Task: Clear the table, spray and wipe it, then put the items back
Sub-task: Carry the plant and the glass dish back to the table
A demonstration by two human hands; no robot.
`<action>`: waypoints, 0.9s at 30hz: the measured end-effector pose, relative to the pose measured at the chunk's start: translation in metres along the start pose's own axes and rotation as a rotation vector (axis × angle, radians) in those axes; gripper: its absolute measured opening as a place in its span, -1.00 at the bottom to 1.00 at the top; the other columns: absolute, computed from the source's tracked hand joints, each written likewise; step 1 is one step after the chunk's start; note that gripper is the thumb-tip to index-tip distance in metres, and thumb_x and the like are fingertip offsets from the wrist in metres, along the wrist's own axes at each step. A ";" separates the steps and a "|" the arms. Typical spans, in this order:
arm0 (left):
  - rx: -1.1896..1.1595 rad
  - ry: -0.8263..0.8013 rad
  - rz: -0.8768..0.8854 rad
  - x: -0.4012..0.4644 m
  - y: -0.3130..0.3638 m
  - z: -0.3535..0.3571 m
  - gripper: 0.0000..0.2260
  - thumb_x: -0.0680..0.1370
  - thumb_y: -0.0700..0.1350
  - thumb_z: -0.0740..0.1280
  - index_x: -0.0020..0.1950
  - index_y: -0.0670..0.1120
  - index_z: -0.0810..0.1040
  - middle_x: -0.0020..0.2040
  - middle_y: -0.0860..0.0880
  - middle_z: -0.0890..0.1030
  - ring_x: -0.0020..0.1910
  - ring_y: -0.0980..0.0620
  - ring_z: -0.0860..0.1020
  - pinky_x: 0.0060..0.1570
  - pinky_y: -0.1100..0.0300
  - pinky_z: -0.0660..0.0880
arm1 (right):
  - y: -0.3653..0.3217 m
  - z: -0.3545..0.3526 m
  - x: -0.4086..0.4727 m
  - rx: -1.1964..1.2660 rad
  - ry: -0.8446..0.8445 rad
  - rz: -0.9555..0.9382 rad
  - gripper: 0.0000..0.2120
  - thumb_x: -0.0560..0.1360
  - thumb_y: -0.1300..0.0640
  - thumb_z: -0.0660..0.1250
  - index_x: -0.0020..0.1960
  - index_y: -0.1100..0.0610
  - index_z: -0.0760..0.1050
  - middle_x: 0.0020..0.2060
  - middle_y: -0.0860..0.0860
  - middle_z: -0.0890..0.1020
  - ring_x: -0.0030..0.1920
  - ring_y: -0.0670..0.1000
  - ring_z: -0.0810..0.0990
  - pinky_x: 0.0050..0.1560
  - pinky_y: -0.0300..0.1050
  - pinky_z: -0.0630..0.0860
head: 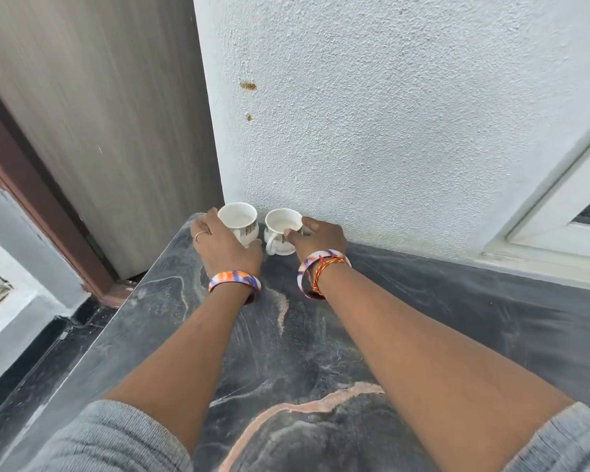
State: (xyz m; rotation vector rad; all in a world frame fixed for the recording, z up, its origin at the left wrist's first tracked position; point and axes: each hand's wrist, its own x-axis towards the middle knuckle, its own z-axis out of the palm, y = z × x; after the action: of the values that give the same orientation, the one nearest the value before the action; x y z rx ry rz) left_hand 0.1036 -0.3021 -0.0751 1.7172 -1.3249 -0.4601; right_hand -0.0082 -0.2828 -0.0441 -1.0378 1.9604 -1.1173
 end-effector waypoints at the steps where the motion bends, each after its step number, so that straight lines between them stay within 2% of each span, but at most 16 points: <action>1: -0.006 0.016 0.041 -0.013 0.004 -0.003 -0.38 0.35 -0.17 0.43 0.35 -0.19 0.28 0.39 -0.23 0.25 0.29 -0.27 0.30 0.18 -0.03 0.37 | 0.003 -0.008 -0.005 -0.002 0.015 -0.009 -0.66 0.40 0.11 0.41 0.16 0.09 0.59 0.15 0.08 0.63 0.16 0.11 0.58 0.10 -0.14 0.46; 4: -0.022 -0.034 0.191 -0.060 0.018 -0.007 -0.45 0.40 -0.23 0.37 0.37 -0.21 0.32 0.42 -0.24 0.27 0.37 -0.25 0.25 0.29 -0.07 0.33 | 0.013 -0.034 -0.019 -0.078 -0.007 -0.025 -0.81 0.40 0.17 0.39 0.01 0.10 0.65 0.03 0.08 0.68 0.08 0.10 0.62 0.02 -0.18 0.48; 6: 0.010 -0.088 0.317 -0.089 0.030 -0.007 -0.53 0.41 -0.23 0.36 0.31 -0.19 0.41 0.37 -0.21 0.37 0.35 -0.23 0.30 0.29 -0.05 0.31 | 0.021 -0.055 -0.031 -0.185 -0.024 -0.069 -0.90 0.42 0.19 0.35 -0.17 0.07 0.65 -0.06 0.07 0.70 0.01 0.10 0.63 -0.06 -0.20 0.49; 8: 0.038 -0.208 0.418 -0.113 0.044 -0.005 -0.64 0.44 -0.23 0.31 0.24 -0.15 0.48 0.28 -0.16 0.49 0.28 -0.17 0.38 0.25 0.01 0.33 | 0.030 -0.080 -0.045 -0.286 -0.012 -0.103 -0.84 0.43 0.20 0.32 -0.28 0.02 0.61 -0.12 0.06 0.70 -0.05 0.09 0.63 -0.13 -0.21 0.45; 11: 0.013 -0.462 0.481 -0.139 0.069 0.000 -0.76 0.47 -0.23 0.25 0.12 -0.13 0.54 0.11 -0.13 0.61 0.13 -0.13 0.53 0.11 0.03 0.47 | 0.044 -0.120 -0.065 -0.404 0.001 -0.122 -0.83 0.44 0.19 0.30 -0.31 0.06 0.56 -0.19 0.09 0.68 -0.10 0.15 0.61 -0.18 -0.18 0.42; 14: 0.070 -0.630 0.554 -0.166 0.098 0.008 -0.80 0.48 -0.21 0.23 0.04 -0.09 0.59 0.02 -0.12 0.66 0.06 -0.15 0.58 0.04 0.00 0.51 | 0.065 -0.165 -0.084 -0.472 0.018 -0.093 -0.67 0.46 0.18 0.27 -0.47 0.12 0.34 -0.36 0.11 0.52 -0.25 0.15 0.49 -0.23 -0.16 0.35; 21: 0.219 -0.842 0.821 -0.276 0.179 0.039 -0.84 0.50 -0.18 0.21 -0.04 -0.15 0.57 -0.02 -0.15 0.66 0.00 -0.19 0.58 -0.03 0.06 0.52 | 0.124 -0.298 -0.141 -0.510 0.129 -0.014 -0.58 0.49 0.19 0.26 -0.52 0.09 0.26 -0.54 0.00 0.36 -0.31 0.14 0.44 -0.29 -0.16 0.30; 25: 0.233 -0.963 0.949 -0.380 0.235 0.059 -0.82 0.47 -0.22 0.22 -0.01 -0.17 0.58 0.00 -0.17 0.66 0.01 -0.18 0.58 -0.02 0.09 0.52 | 0.176 -0.398 -0.190 -0.513 0.215 0.058 -0.64 0.47 0.20 0.25 -0.48 0.08 0.29 -0.49 0.02 0.38 -0.27 0.14 0.48 -0.26 -0.11 0.36; 27: 0.256 -1.029 1.006 -0.438 0.259 0.069 -0.83 0.46 -0.20 0.24 -0.03 -0.18 0.58 -0.01 -0.18 0.66 0.01 -0.19 0.59 -0.01 0.07 0.53 | 0.206 -0.450 -0.220 -0.532 0.247 0.092 -0.77 0.46 0.20 0.26 -0.38 0.14 0.46 -0.37 0.10 0.52 -0.21 0.17 0.55 -0.19 -0.08 0.46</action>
State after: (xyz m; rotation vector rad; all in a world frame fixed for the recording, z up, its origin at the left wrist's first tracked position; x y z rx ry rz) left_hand -0.2538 0.0589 0.0039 0.7015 -2.8273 -0.5872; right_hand -0.3362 0.1460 -0.0023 -1.0933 2.5605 -0.7094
